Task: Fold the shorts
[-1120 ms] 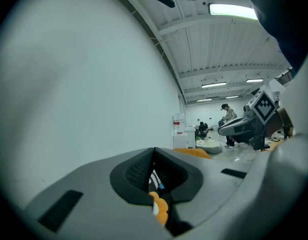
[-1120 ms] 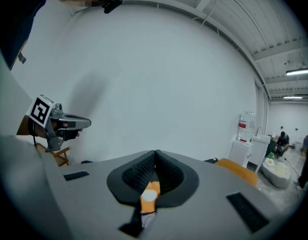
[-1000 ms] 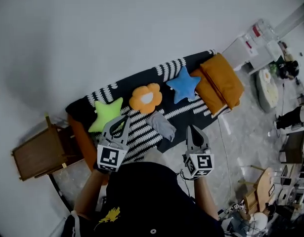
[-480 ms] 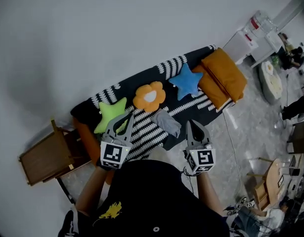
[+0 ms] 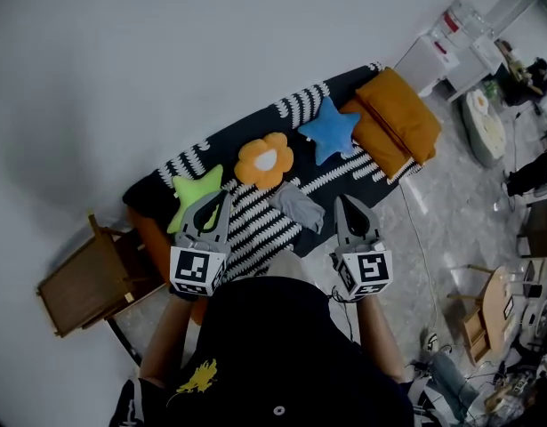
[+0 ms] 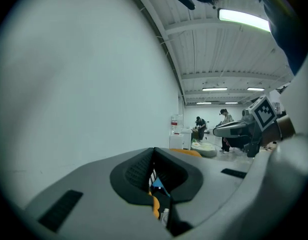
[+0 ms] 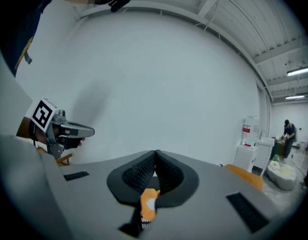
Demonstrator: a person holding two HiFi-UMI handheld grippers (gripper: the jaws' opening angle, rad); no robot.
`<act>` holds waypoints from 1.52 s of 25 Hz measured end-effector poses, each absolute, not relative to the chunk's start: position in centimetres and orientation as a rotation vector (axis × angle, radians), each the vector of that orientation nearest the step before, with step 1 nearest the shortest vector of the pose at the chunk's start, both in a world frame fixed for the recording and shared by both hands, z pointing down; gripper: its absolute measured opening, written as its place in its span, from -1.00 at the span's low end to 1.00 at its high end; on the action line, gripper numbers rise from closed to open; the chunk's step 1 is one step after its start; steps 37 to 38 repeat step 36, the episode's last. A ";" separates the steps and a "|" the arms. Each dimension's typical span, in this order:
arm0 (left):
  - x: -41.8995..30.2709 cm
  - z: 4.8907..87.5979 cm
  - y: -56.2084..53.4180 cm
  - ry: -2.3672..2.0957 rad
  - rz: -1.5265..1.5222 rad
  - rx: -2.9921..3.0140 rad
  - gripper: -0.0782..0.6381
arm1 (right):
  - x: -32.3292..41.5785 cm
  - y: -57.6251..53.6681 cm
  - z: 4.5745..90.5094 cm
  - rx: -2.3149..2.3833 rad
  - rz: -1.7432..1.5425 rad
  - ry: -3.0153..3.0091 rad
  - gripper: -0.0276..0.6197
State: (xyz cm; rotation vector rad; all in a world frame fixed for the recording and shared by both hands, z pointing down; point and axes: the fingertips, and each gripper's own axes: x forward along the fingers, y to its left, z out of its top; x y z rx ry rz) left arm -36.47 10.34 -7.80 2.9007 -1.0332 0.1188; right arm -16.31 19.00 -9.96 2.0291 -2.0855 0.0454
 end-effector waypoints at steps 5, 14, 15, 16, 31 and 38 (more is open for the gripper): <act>-35.7 -8.9 9.4 -1.046 0.068 2.903 -0.74 | -16.3 17.2 -11.7 2.021 -0.027 -2.102 -0.87; -33.8 -10.0 8.4 -1.014 0.054 2.958 -0.74 | -14.7 16.9 -13.2 2.066 -0.089 -2.067 -0.87; -33.7 -10.0 8.2 -1.014 0.060 2.963 -0.74 | -14.4 16.9 -13.2 2.072 -0.097 -2.052 -0.87; -33.6 -10.0 8.1 -1.013 0.066 2.966 -0.74 | -14.0 16.9 -13.2 2.080 -0.106 -2.037 -0.87; -32.4 -9.7 8.1 -0.891 0.203 3.035 -0.74 | -11.1 16.9 -13.0 2.249 -0.027 -1.957 -0.87; -33.1 -9.2 8.7 -0.905 0.270 3.011 -0.74 | -11.4 16.4 -11.2 2.192 -0.016 -2.001 -0.87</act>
